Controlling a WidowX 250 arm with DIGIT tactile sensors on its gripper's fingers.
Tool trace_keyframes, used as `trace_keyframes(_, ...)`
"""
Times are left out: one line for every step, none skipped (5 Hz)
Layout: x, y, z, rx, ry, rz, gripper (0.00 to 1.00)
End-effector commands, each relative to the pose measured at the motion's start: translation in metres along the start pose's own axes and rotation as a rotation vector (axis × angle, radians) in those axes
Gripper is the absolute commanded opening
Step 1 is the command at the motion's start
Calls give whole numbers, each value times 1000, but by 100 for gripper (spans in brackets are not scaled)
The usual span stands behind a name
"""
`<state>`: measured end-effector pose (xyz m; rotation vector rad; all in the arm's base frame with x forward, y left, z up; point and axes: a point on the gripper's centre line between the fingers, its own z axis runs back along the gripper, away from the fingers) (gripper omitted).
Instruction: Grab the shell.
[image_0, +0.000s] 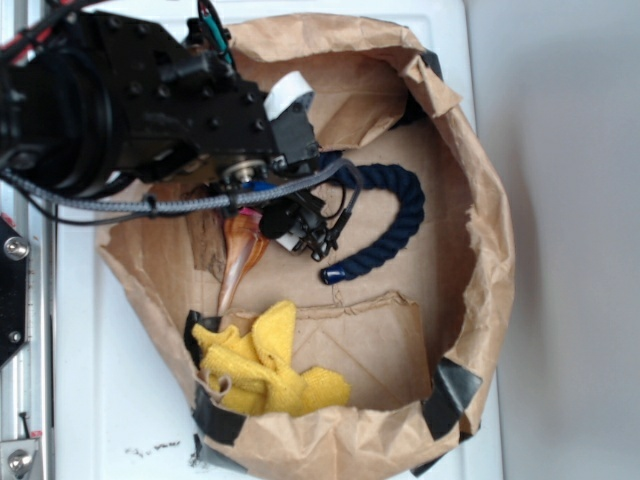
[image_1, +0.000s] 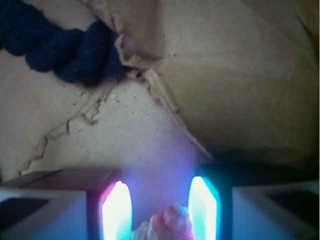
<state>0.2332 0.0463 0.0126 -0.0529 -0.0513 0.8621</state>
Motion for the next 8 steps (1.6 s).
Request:
trace_keyframes(6, -2, 21, -57, -18, 4, 0)
trace_keyframes(8, -2, 32, -88, -11, -7, 0)
trace_keyframes(19, 5, 81, -177, 40, -32, 0)
trace_keyframes(28, 9, 112, -187, 50, -15, 0)
trace_keyframes(33, 6, 129, -214, 82, -18, 0)
trace_keyframes(33, 0, 148, -253, 117, -32, 0)
trace_keyframes(30, -14, 160, -266, 130, -45, 0)
trace_keyframes(27, -23, 161, -269, 102, -43, 0)
